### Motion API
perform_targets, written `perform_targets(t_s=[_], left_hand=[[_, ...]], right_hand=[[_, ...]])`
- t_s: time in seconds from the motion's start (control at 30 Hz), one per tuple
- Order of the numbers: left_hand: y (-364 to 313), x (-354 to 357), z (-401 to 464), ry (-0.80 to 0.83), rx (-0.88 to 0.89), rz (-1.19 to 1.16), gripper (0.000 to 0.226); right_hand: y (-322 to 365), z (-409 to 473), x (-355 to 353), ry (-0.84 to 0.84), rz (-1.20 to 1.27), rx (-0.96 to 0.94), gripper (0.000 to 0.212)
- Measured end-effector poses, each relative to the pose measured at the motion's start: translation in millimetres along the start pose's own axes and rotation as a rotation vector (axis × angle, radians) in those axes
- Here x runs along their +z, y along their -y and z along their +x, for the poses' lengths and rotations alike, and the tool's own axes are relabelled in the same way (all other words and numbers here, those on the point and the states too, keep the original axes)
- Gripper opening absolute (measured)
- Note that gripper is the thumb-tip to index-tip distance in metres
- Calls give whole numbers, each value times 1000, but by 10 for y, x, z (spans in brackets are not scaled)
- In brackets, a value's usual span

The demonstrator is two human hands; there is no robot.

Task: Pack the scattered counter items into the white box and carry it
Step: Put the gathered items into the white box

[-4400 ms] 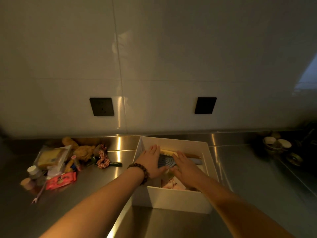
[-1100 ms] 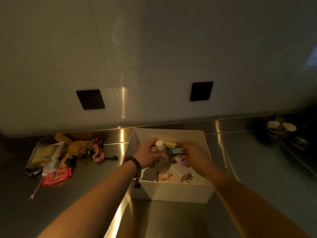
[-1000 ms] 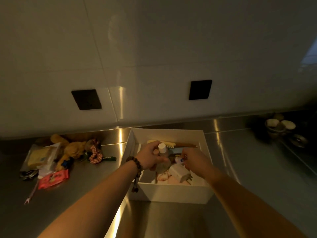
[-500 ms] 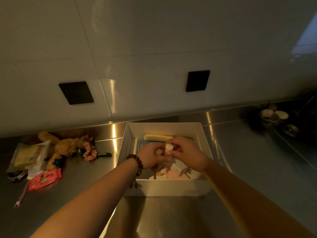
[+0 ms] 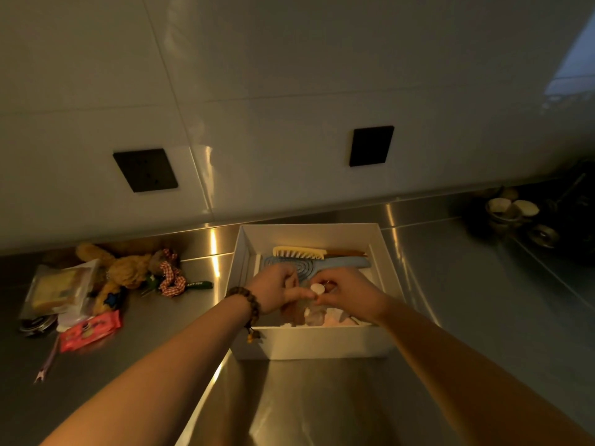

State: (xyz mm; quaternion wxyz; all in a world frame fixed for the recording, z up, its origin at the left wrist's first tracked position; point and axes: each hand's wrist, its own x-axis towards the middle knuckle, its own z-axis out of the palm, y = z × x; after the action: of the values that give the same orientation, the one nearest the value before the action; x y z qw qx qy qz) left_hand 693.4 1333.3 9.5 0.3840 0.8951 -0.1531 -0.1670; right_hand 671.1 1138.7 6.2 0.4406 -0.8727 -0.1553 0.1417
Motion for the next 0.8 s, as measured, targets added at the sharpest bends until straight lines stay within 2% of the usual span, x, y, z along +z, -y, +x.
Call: perform_targets(t_s=[0.13,0.3,0.57,0.63,0.8], left_hand=[[21,35,-5,107,-7,41,34],[112,75,20,176,-11,216,36],[113,123,100,125,25,338,32],[92,124,107,110,33,361,34],[66,115,64,192,20,373,41]], right_hand=[[-31,47,36,-39,-38,21,26],[-49,66,57,-35,-1,40,26],[-23,37,1,44,1,89,29],[2,31,9,64,-51,88,29],[45,44,112,147,-303,57,30]])
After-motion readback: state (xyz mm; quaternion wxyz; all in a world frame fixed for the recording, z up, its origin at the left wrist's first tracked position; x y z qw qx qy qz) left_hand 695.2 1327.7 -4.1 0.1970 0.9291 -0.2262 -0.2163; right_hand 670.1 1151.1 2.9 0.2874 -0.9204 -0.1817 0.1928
